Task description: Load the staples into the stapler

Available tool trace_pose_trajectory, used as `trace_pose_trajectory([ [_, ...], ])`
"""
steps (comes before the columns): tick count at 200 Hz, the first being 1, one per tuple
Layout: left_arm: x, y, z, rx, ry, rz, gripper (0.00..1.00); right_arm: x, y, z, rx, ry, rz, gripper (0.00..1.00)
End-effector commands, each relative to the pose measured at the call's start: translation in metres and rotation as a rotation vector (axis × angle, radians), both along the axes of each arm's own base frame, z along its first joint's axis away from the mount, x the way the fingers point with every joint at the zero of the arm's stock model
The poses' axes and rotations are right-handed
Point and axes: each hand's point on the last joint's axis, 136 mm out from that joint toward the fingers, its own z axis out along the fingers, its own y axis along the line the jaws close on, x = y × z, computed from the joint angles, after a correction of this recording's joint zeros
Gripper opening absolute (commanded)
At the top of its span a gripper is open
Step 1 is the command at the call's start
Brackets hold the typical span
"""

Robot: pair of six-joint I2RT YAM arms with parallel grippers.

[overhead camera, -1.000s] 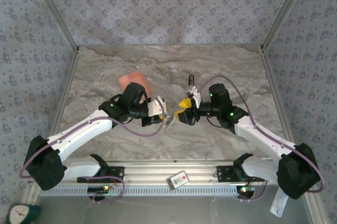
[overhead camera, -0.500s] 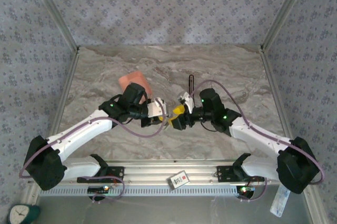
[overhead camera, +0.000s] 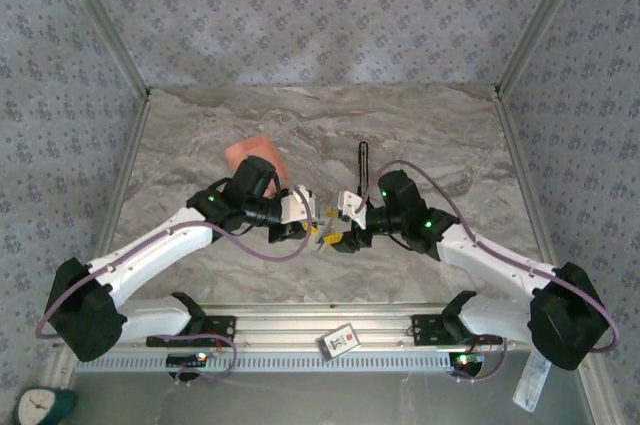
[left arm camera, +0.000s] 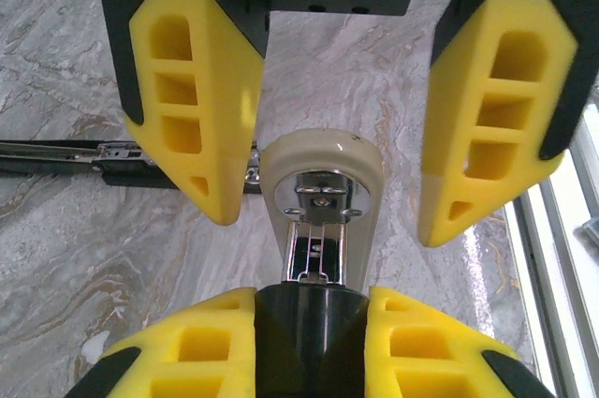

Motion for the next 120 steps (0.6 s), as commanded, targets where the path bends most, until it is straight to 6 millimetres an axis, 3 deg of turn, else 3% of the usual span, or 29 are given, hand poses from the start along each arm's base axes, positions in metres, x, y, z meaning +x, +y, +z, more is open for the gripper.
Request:
trace_pose_trajectory([
  [1, -0.002, -0.012, 0.043, -0.121, -0.059, -0.052, 0.01, -0.005, -0.001, 0.002, 0.008, -0.034, 0.047, 0.57],
  [16, -0.002, -0.012, 0.045, -0.124, -0.061, -0.053, 0.01, -0.005, -0.001, 0.004, 0.018, -0.031, 0.051, 0.51],
  [57, -0.004, -0.013, 0.054, -0.146, -0.066, -0.061, 0.01, -0.002, -0.005, 0.003, 0.019, -0.016, 0.047, 0.48],
  [69, -0.005, -0.013, 0.056, -0.152, -0.066, -0.062, 0.0, -0.002, -0.007, 0.003, 0.023, -0.012, 0.047, 0.42],
  [91, -0.003, -0.012, 0.064, -0.18, -0.058, -0.044, 0.0, 0.003, -0.014, 0.003, 0.044, -0.011, 0.028, 0.21],
  [120, 0.006, 0.001, 0.086, -0.267, -0.046, 0.021, 0.0, 0.02, -0.04, -0.01, 0.104, 0.008, -0.096, 0.15],
])
